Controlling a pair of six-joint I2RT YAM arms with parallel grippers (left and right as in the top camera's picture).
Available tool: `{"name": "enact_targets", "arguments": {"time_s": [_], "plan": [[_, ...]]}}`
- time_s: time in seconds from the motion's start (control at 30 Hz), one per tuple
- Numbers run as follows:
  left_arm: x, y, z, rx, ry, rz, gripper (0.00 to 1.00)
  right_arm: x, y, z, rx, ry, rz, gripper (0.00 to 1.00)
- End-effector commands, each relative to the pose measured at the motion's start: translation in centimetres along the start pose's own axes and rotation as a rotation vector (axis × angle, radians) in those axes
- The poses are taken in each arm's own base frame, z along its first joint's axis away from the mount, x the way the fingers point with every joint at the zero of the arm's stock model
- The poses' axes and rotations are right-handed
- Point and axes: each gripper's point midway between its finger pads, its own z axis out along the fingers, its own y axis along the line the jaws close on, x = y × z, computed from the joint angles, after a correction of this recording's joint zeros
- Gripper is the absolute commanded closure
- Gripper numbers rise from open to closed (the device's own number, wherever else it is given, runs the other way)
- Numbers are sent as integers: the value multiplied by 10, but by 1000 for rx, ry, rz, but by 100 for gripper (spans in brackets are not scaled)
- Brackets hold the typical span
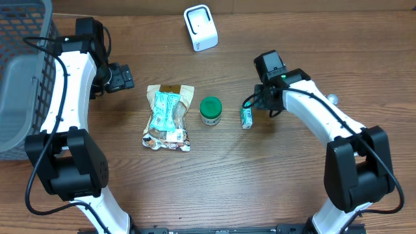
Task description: Scan the item barcode
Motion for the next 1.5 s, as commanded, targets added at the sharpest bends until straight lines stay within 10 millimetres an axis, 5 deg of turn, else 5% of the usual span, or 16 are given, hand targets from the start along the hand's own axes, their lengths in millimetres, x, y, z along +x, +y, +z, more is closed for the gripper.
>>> {"name": "enact_targets", "arguments": {"time_s": [0.0,0.43,1.47], "plan": [[-5,-1,-8,1,-27,14,0,-1,3,-13,-27,1,3,87],[-5,-1,-8,1,-27,14,0,22,38,-18,-233,120,-1,91],[-5,-1,-8,1,-27,14,0,16,42,-15,-251,103,-4,95]]}}
